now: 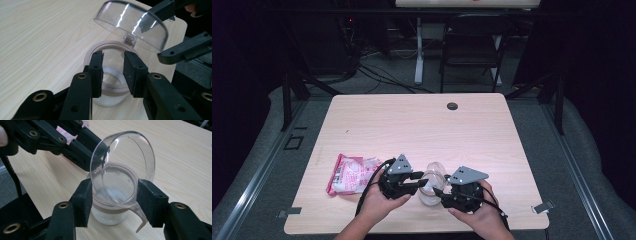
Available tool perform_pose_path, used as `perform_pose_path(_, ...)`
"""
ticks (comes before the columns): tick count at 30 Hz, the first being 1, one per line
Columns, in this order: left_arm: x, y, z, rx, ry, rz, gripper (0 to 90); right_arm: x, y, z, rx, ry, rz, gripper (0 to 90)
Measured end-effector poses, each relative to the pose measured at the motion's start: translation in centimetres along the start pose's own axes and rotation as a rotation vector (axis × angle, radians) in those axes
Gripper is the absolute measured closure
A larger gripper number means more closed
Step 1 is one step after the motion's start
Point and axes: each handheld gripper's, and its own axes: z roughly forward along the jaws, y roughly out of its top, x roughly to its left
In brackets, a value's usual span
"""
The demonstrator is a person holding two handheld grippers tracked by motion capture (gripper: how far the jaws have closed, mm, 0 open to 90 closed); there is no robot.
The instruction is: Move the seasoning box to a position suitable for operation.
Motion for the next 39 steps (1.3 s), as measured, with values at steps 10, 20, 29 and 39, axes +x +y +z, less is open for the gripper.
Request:
perform_pose_path(10, 0.6, -0.4, 0.7, 0.003, 0.032, -0.018, 63.4, -0.1, -0.1, -0.1, -0.011, 0.001, 0.006, 47.4)
perform_pose_path(20, 0.9, -1.0, 1.5, 0.03, 0.041, -0.016, 63.8, -0.1, -0.2, -0.1, -0.012, 0.005, 0.009, 47.3)
perform_pose_path(29, 1.1, -1.3, 1.8, 0.042, 0.048, -0.019, 66.7, -0.5, -0.2, -0.4, -0.017, 0.02, 0.026, 47.6)
perform_pose_path(39, 1.1, -1.4, 1.8, 0.041, 0.05, -0.013, 66.7, -1.6, -0.1, -2.1, -0.002, 0.023, 0.053, 51.3)
